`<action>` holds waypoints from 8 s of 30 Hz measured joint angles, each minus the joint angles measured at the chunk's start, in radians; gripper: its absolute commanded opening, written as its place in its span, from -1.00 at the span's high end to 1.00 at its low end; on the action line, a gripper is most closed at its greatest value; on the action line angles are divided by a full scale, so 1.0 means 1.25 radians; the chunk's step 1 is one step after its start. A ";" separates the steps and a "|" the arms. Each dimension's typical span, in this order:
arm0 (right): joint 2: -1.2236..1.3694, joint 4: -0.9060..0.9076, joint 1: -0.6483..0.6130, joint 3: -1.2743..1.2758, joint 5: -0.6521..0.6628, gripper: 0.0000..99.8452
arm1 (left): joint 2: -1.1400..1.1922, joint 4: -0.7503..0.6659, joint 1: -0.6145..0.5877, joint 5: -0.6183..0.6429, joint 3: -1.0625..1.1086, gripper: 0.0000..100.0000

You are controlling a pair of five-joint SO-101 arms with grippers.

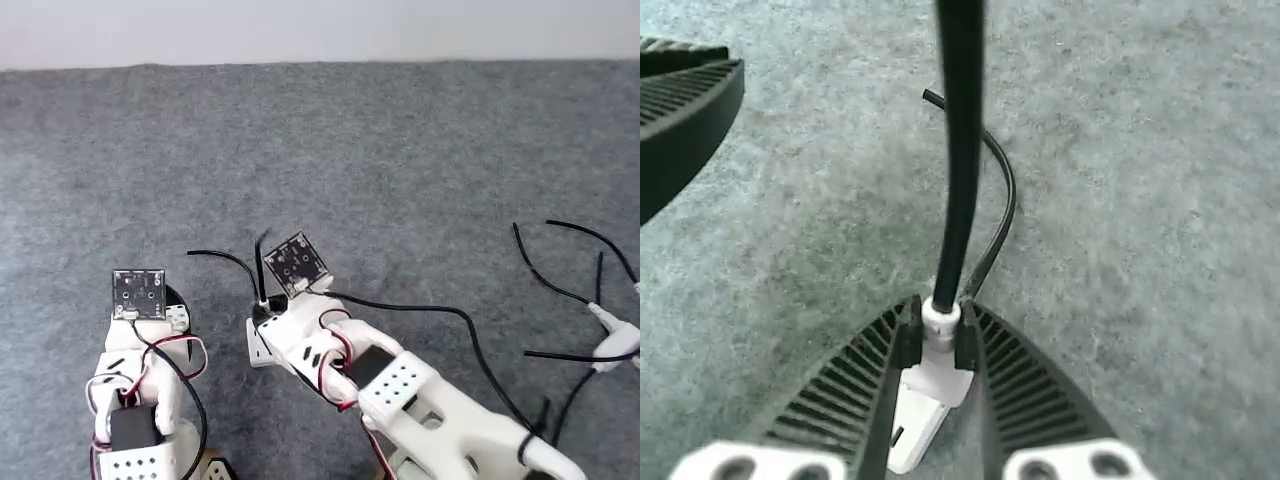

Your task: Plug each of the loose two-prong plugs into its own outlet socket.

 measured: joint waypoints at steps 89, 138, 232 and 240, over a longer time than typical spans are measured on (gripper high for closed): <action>0.018 0.211 -0.006 -0.082 0.043 0.98 | 0.000 0.009 0.000 0.001 0.000 0.97; 0.354 0.474 -0.021 -0.403 0.204 0.98 | 0.000 0.011 0.000 -0.017 0.000 0.97; 0.088 0.716 0.567 -0.524 0.174 0.98 | 0.000 -0.110 -0.180 0.158 -0.017 0.97; 0.039 0.604 0.976 -0.462 0.177 0.98 | 0.000 -0.110 -0.151 0.157 -0.005 0.97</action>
